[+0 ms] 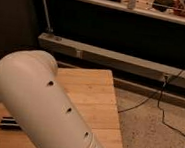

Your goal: Stand the bottle upright

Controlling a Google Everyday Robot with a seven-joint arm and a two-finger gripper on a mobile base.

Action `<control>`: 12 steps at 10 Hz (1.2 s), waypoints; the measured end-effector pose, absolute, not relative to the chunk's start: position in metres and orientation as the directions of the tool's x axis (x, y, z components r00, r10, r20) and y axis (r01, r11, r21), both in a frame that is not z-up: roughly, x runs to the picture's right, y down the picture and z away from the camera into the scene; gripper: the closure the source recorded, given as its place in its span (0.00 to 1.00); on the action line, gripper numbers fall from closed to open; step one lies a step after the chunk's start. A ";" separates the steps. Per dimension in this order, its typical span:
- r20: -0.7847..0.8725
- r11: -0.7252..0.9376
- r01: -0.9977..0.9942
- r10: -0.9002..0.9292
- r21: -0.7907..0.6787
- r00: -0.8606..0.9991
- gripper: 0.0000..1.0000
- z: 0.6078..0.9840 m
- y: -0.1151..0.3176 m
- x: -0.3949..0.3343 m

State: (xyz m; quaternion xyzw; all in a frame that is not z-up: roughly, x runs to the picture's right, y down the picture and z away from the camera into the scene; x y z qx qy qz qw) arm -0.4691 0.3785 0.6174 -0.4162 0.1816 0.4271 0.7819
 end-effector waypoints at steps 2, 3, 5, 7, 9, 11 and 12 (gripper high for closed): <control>-0.651 0.318 -0.812 0.487 -0.489 0.582 0.35 0.616 0.386 -0.456; -0.655 0.330 -0.808 0.473 -0.488 0.589 0.35 0.615 0.391 -0.454; -0.654 0.349 -0.797 0.456 -0.492 0.603 0.35 0.611 0.399 -0.456; -0.657 0.368 -0.795 0.449 -0.483 0.606 0.35 0.614 0.402 -0.455; -0.662 0.385 -0.796 0.444 -0.467 0.603 0.35 0.619 0.407 -0.455; -0.669 0.392 -0.799 0.441 -0.456 0.598 0.35 0.622 0.411 -0.456; -0.671 0.393 -0.800 0.441 -0.453 0.596 0.35 0.623 0.413 -0.456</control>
